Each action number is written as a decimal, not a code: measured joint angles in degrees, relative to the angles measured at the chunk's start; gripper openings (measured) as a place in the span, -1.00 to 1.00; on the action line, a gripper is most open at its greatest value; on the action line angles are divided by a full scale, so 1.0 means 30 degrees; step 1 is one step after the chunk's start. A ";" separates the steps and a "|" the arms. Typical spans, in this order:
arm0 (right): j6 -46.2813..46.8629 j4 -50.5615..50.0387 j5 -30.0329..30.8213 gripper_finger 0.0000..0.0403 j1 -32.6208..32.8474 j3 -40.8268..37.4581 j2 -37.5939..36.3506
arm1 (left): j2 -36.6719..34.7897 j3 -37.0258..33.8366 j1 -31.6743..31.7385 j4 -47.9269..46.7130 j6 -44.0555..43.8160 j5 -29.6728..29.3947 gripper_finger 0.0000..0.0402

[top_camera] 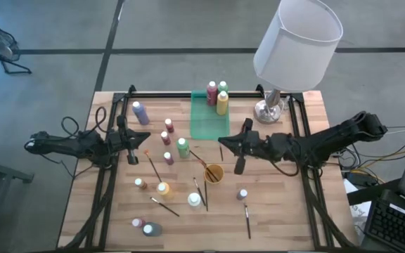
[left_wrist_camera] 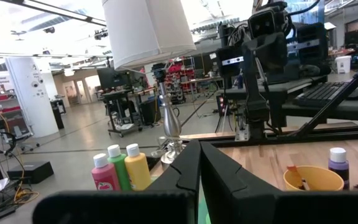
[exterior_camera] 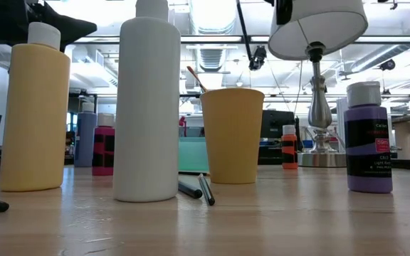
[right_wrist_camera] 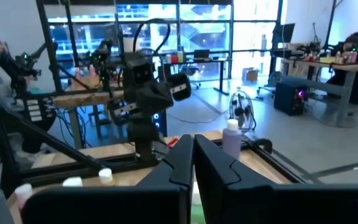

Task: Pick & Place Paint Supplies
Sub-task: Put the silver paintbrush into the yellow cup

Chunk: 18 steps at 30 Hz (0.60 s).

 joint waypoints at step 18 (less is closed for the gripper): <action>-0.0583 0.2195 -0.0287 -0.96 0.1026 0.0000 0.2625 | 0.0003 -0.0007 0.0000 0.0005 0.0000 -0.0004 -0.92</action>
